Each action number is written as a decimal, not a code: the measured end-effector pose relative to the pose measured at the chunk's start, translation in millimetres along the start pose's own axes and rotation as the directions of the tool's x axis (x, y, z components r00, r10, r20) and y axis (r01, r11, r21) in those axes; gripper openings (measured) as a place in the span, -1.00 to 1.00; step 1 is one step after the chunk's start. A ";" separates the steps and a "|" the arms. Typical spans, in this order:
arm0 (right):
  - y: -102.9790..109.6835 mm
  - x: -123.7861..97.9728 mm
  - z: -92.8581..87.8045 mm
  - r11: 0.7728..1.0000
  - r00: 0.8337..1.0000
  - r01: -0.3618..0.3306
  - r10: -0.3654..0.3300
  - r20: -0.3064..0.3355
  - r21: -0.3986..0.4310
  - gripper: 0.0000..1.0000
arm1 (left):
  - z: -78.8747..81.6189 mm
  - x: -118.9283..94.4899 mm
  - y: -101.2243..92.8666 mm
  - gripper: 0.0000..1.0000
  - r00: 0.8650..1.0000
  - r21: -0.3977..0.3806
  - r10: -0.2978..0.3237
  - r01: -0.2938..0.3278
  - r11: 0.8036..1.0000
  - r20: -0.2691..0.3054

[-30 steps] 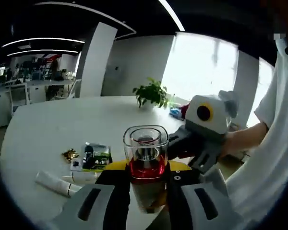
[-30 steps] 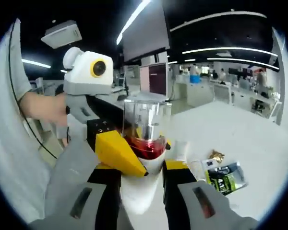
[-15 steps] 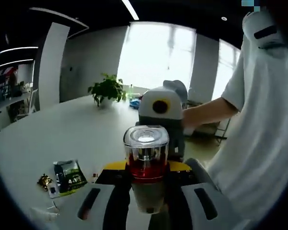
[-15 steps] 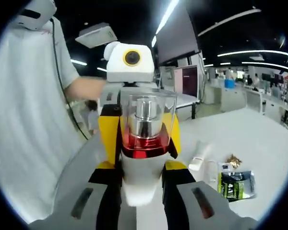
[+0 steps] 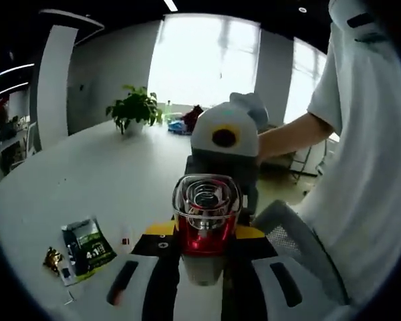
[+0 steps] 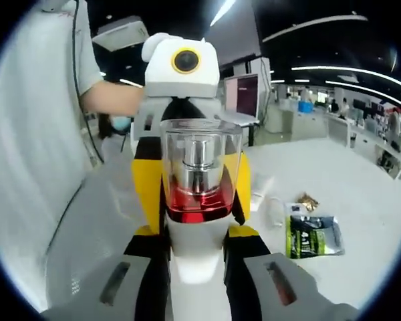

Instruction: Arrange the skincare products in the storage area until every visible bottle or jar stands upright without overlapping.

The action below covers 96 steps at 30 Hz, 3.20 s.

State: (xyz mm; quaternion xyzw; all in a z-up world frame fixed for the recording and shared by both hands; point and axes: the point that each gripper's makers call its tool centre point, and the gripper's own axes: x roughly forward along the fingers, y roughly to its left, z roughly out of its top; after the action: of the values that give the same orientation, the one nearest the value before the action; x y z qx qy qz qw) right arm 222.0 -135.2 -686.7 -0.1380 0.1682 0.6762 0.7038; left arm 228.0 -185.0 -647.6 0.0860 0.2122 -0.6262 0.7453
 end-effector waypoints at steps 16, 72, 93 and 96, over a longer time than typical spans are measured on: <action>-26.8 3.6 -51.0 0.997 0.992 0.079 -0.079 -0.097 -0.006 -0.41 | -28.4 37.3 19.5 -0.52 0.997 0.000 -0.052 0.052 0.999 -0.061; -130.3 -47.4 -95.8 0.977 0.954 0.210 -0.209 -0.216 -0.017 -0.40 | -2.8 104.6 104.5 -0.48 0.999 0.001 -0.042 0.042 0.999 0.004; -136.8 -43.6 -95.6 0.973 0.949 0.230 -0.229 -0.218 -0.021 -0.37 | 1.9 106.1 106.6 -0.43 0.999 -0.043 -0.040 0.040 0.998 0.018; -137.6 -43.3 -95.6 0.970 0.947 0.244 -0.239 -0.215 -0.004 -0.37 | 2.4 106.5 103.9 -0.37 0.999 -0.047 -0.038 0.038 0.998 0.017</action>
State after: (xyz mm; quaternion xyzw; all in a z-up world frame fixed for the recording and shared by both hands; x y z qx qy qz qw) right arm 353.3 -221.2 -759.5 -0.2215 0.2324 0.5643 0.7606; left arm 342.7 -260.5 -704.8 0.0592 0.2224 -0.6358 0.7368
